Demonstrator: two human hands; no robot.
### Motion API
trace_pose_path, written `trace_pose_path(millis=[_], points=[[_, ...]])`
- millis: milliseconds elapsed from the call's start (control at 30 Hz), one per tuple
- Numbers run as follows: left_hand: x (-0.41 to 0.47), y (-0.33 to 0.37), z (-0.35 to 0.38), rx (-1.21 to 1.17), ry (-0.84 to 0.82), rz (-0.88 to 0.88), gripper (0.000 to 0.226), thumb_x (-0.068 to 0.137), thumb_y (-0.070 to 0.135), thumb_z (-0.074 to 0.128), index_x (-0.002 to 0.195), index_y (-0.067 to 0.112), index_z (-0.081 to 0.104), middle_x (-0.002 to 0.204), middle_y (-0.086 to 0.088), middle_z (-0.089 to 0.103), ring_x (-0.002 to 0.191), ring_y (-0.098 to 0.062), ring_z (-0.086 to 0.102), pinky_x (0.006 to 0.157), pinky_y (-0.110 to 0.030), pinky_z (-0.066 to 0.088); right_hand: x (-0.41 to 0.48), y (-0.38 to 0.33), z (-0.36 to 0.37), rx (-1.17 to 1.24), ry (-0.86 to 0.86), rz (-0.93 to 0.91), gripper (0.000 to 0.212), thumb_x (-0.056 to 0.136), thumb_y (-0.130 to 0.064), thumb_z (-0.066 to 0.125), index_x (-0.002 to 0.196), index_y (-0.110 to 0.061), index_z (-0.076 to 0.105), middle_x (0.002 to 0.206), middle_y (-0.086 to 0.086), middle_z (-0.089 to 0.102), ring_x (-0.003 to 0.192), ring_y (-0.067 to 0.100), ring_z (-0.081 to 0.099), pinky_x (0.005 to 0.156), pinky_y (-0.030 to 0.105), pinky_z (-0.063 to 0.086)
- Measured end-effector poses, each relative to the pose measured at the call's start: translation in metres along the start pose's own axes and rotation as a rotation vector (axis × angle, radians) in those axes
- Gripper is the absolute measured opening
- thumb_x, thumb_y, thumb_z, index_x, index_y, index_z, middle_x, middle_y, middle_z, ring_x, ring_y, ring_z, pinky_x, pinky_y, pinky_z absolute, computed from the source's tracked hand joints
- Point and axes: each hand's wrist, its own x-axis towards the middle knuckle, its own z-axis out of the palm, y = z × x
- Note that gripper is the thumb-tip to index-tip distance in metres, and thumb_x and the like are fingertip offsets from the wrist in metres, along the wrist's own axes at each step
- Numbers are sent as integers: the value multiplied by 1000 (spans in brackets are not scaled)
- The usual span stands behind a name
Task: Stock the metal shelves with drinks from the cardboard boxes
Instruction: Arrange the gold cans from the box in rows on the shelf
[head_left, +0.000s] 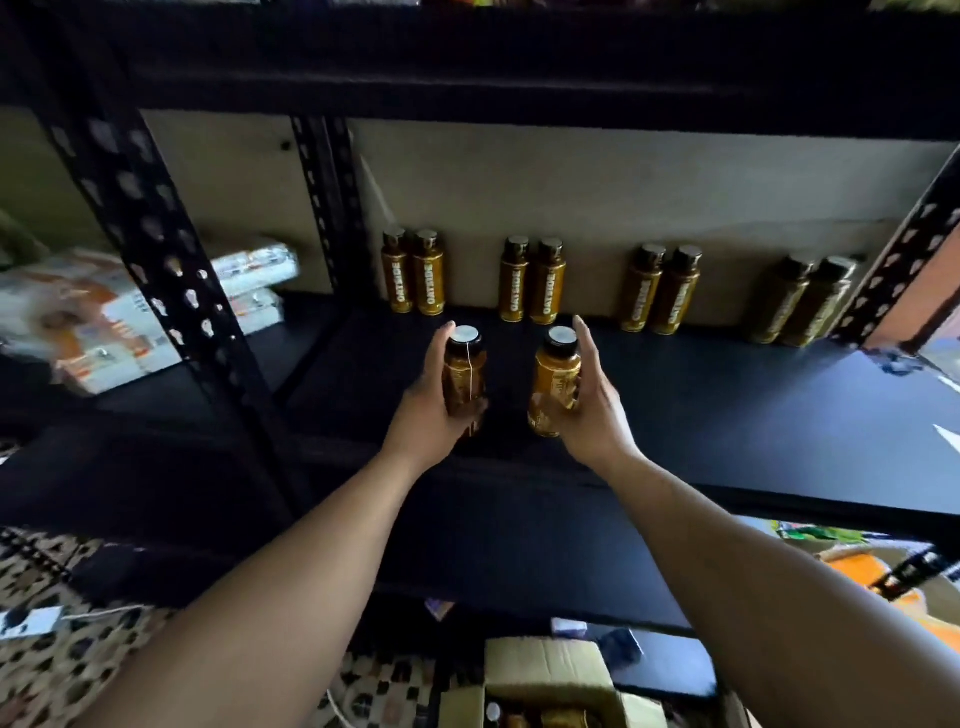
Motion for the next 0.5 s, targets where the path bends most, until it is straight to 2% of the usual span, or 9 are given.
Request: trace_pose_path(millis=[67,133,233,333,433,500], points=[[2,2,-1,27,-6,-23,106,89,29,77,156,48,-2,152,4,45,128,-13,53,97,-25,41,8,4,-2,-9,-27,-3,99,89,-26,77,149,-65,9,129,-1,62,111,23,64,95,53,55],[3,4,-4,54,-11,-46,106,88,32,78,154,50,-3,153,5,44,127,-10,51,99,-27,41,13,5,-2,-8,-44,-2,94,88,-29,78,149,-61,14,129,-2,62,111,23,64,94,55,55],[7,5,-9,70,-31,-50,109,85,32,80,154,52,-3,158,6,38,138,-14,45,108,-31,38,19,3,2,2,-45,-5,94,86,-34,81,149,-60,16,133,-4,59,115,23,62,95,56,54],[11,4,-17,94,-84,-30,111,87,30,79,154,52,-7,162,5,30,143,-18,39,114,-38,36,17,0,8,7,-76,-23,101,88,-37,78,151,-63,3,143,-3,54,124,21,57,101,51,51],[8,-3,-20,102,-91,0,112,91,34,74,153,52,-18,166,5,21,146,-21,37,115,-40,35,4,10,12,63,-151,-9,112,95,-28,71,148,-65,-20,155,-2,48,134,20,54,104,41,48],[2,-9,-17,84,-49,7,117,90,38,74,152,48,-25,169,6,8,149,-22,29,114,-40,31,-7,17,15,80,-151,39,113,98,-24,68,147,-63,-26,162,1,39,142,20,48,107,36,45]])
